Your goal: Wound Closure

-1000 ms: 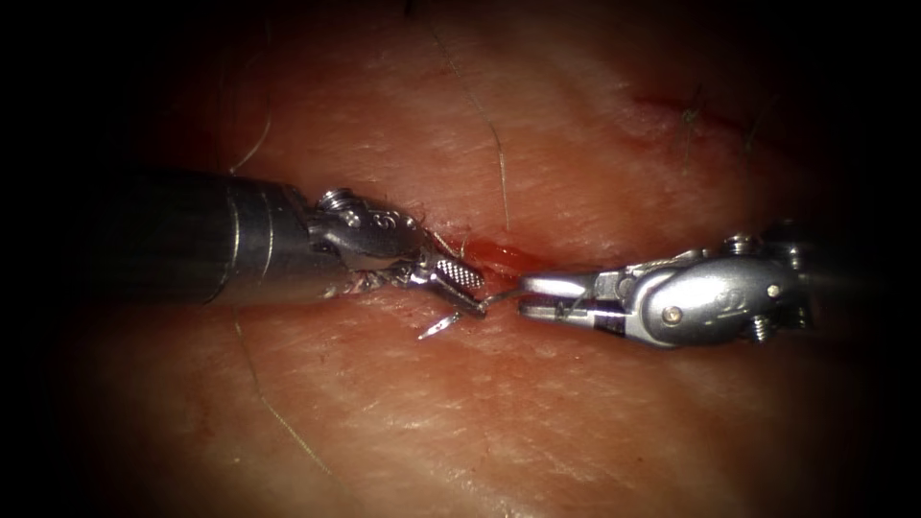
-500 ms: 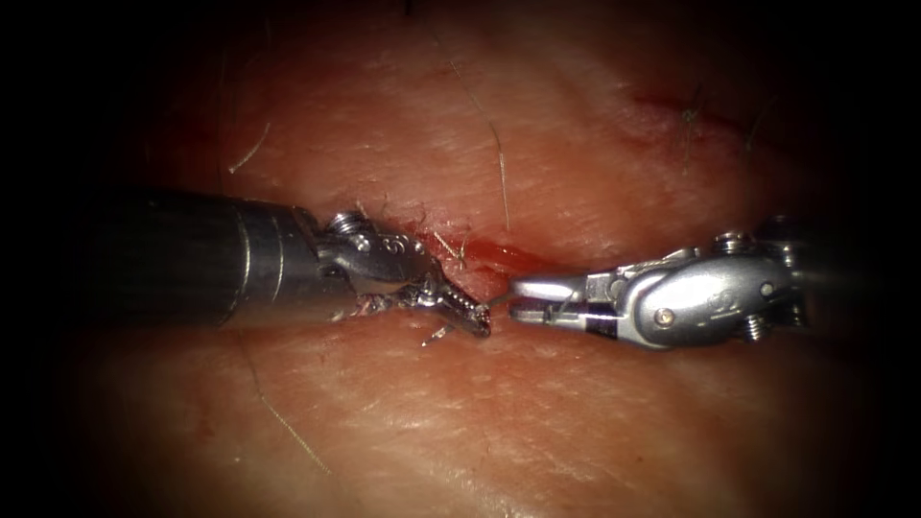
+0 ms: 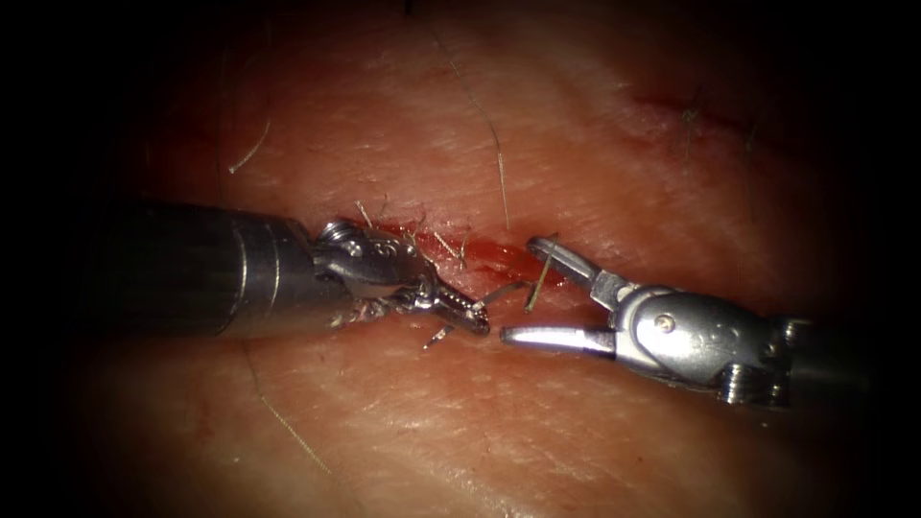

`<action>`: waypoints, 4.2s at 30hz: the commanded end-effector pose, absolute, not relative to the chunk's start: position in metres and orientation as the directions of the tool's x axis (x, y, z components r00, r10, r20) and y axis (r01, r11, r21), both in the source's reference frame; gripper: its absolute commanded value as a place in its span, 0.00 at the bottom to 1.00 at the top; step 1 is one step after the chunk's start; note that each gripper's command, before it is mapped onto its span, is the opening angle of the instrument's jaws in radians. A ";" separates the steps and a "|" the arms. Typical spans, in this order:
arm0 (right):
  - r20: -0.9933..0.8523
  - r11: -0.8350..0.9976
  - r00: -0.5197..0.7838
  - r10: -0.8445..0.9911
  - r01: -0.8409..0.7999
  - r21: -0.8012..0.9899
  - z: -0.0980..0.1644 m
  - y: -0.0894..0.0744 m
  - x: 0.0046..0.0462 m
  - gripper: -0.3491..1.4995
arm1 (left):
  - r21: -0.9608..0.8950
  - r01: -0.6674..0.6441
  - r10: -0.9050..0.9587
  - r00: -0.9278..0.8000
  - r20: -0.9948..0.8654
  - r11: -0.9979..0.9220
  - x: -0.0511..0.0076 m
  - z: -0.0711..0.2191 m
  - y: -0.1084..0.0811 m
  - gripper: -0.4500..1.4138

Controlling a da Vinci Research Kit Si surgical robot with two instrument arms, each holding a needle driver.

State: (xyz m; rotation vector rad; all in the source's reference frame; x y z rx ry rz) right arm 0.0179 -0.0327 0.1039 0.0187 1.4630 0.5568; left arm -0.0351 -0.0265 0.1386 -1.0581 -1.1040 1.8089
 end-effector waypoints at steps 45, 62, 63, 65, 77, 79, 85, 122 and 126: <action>-0.908 0.815 0.037 0.417 -0.458 0.356 0.108 -0.034 0.0169 0.00 | -0.827 -0.111 0.797 -0.364 -0.482 -0.552 -0.0366 0.138 -0.027 0.86; -0.954 0.936 0.175 0.243 -0.302 0.182 0.109 -0.031 0.0141 0.00 | -0.577 0.062 0.415 -0.634 -0.653 -0.815 -0.0345 0.145 -0.025 0.00; -0.955 0.939 0.176 0.237 -0.295 0.178 0.109 -0.031 0.0141 0.00 | -0.588 0.053 0.423 -0.643 -0.639 -0.807 -0.0346 0.146 -0.025 0.00; -0.959 0.947 0.181 0.220 -0.274 0.166 0.109 -0.031 0.0143 0.00 | -0.610 0.032 0.440 -0.662 -0.606 -0.792 -0.0349 0.147 -0.025 0.00; -0.966 0.967 0.210 0.152 -0.235 0.101 0.109 -0.031 0.0156 0.00 | -0.628 0.021 0.452 -0.675 -0.583 -0.778 -0.0375 0.149 -0.023 0.00; -0.965 0.967 0.213 0.152 -0.234 0.101 0.109 -0.031 0.0156 0.00 | -0.628 0.020 0.450 -0.679 -0.580 -0.778 -0.0376 0.149 -0.023 0.00; -0.967 0.972 0.222 0.124 -0.223 0.073 0.110 -0.031 0.0157 0.00 | -0.635 0.023 0.453 -0.681 -0.575 -0.772 -0.0386 0.150 -0.021 0.00; -0.913 0.962 0.400 -0.085 -0.205 -0.179 0.117 -0.028 0.0175 0.00 | -0.656 0.012 0.466 -0.694 -0.549 -0.755 -0.0366 0.152 -0.022 0.00; -0.910 0.962 0.405 -0.095 -0.198 -0.189 0.117 -0.027 0.0176 0.00 | -0.656 0.013 0.465 -0.694 -0.550 -0.755 -0.0369 0.151 -0.023 0.00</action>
